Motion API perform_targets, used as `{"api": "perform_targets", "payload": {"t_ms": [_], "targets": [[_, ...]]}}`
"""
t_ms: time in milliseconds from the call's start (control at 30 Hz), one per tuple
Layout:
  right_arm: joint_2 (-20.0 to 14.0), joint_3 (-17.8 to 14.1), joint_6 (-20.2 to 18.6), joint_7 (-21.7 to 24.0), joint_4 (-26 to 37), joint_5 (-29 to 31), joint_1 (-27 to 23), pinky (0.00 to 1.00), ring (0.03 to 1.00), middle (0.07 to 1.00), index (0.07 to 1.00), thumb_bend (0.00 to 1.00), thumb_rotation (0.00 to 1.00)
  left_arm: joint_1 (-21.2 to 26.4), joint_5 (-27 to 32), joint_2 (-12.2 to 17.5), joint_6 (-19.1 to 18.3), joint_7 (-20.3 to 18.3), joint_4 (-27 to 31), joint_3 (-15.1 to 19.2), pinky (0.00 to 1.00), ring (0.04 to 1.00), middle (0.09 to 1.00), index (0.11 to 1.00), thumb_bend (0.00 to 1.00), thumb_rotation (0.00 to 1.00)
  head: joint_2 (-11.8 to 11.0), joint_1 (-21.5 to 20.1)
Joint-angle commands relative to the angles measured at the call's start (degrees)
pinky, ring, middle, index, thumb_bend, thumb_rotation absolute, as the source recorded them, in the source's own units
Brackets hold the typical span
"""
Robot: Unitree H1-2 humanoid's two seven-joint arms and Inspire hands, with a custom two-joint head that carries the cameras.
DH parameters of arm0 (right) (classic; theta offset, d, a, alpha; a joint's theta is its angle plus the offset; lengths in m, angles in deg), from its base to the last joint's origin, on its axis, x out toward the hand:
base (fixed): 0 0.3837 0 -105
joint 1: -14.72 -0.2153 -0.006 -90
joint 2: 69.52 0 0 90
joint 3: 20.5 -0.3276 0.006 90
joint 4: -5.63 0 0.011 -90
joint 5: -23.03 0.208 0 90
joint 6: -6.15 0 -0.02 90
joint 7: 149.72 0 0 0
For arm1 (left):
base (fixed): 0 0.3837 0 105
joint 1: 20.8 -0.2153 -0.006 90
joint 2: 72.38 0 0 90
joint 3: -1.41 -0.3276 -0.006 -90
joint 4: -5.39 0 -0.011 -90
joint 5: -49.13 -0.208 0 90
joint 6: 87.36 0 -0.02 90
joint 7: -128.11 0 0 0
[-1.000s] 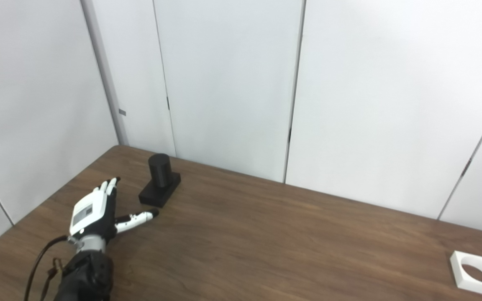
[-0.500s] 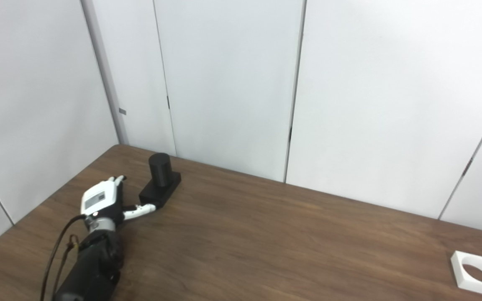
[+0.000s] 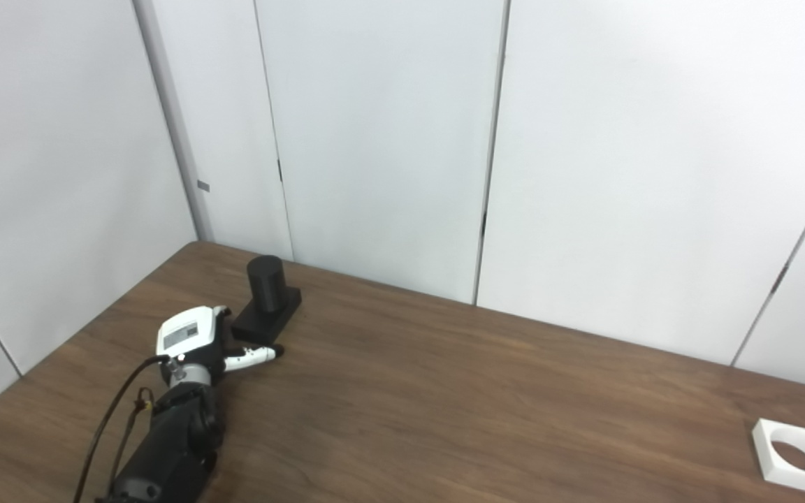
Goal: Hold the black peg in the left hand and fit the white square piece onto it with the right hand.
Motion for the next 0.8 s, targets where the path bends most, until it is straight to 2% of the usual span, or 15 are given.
{"api": "perform_targets", "payload": {"t_ms": [0, 500, 633, 767], "targets": [[2.1, 1.2, -0.1, 0.3, -2.2, 1.3, 2.4, 1.0, 1.0, 1.0, 1.0, 0.62, 1.0, 3.3, 0.1, 1.5, 0.2, 2.7, -0.1, -0.7, 0.92, 0.927, 0.917, 0.855, 1.0, 0.73, 0.1, 0.1], [2.2, 1.1, 0.1, 0.7, -2.1, 2.4, 2.6, 1.0, 1.0, 1.0, 1.0, 0.63, 1.0, 4.9, 2.4, 1.5, 0.2, 5.8, -3.9, -2.2, 0.92, 0.924, 0.914, 0.818, 1.0, 0.73, 0.5, -0.4], [2.2, 1.2, -0.5, 0.3, -1.7, 2.2, 2.8, 1.0, 1.0, 1.0, 1.0, 0.64, 1.0, 5.0, 2.8, 2.2, 0.3, 8.6, -5.2, -3.9, 0.89, 0.896, 0.88, 0.753, 1.0, 0.71, 0.4, -0.4], [2.2, 1.3, -1.0, 0.3, -1.5, 2.2, 2.9, 1.0, 1.0, 1.0, 1.0, 0.65, 1.0, 5.3, 1.9, 2.1, 0.2, 9.5, -5.9, -4.0, 0.88, 0.885, 0.865, 0.739, 0.97, 0.69, 0.4, -0.7]]}}
